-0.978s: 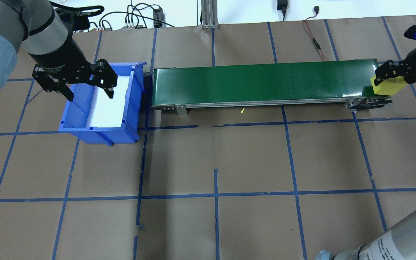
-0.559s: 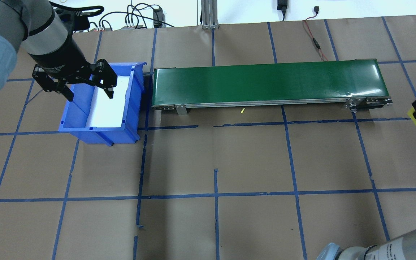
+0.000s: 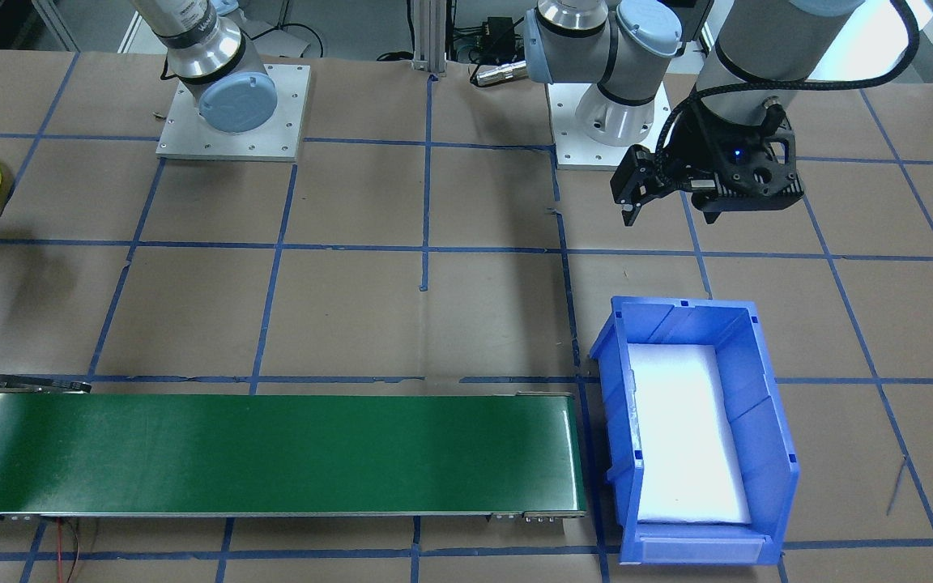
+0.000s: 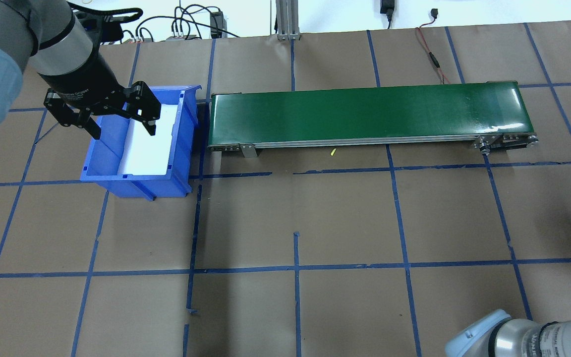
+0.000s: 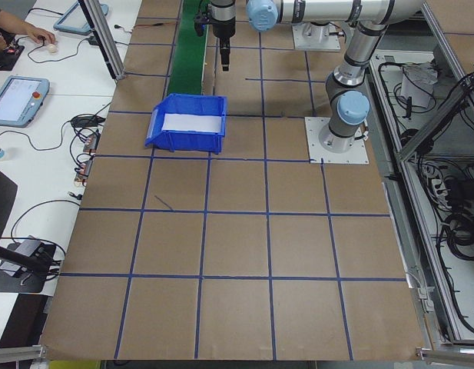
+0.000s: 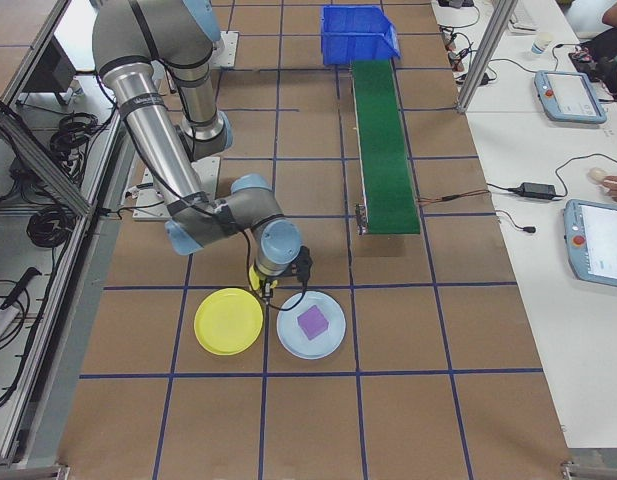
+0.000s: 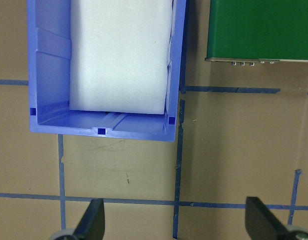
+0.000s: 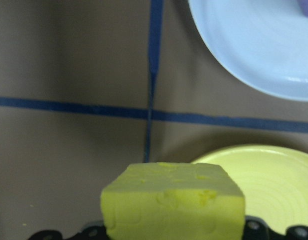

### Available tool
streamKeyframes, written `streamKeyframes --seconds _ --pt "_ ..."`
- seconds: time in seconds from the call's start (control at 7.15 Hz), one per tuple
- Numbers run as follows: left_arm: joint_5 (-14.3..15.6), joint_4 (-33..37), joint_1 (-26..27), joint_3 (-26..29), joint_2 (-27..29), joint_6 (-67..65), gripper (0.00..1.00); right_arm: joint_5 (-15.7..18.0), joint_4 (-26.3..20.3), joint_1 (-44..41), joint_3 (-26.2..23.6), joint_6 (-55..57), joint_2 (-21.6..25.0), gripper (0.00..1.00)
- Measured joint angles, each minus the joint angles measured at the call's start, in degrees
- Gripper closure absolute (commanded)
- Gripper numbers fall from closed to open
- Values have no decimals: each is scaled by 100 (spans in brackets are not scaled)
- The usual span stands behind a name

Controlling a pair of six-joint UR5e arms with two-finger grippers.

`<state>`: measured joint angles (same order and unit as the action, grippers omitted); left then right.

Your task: Move block left to right into plate

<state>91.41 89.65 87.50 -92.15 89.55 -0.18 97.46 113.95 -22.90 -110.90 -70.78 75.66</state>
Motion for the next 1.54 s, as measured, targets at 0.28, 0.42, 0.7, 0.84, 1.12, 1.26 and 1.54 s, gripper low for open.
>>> streamKeyframes --seconds 0.28,0.42,0.7,0.84,1.12,1.26,1.54 --pt "0 0 3 7 -6 0 0 -1 632 801 -227 -939 -37 50" --pt "0 -2 4 6 -7 0 0 -53 803 964 -251 -1217 -50 37" --pt "0 -6 4 -5 -7 0 0 -368 918 1058 -242 -1582 -80 0" --pt "0 -5 4 -10 -8 0 0 -467 925 1065 -233 -1707 -130 0" --pt "0 -8 0 -12 -7 0 0 -519 927 1068 -224 -1787 -206 0" --pt "0 -8 -4 -9 -7 0 0 -521 926 1068 -222 -1791 -212 0" --pt "0 -9 -5 -9 -8 0 0 -520 807 1041 -135 -1731 -110 0"
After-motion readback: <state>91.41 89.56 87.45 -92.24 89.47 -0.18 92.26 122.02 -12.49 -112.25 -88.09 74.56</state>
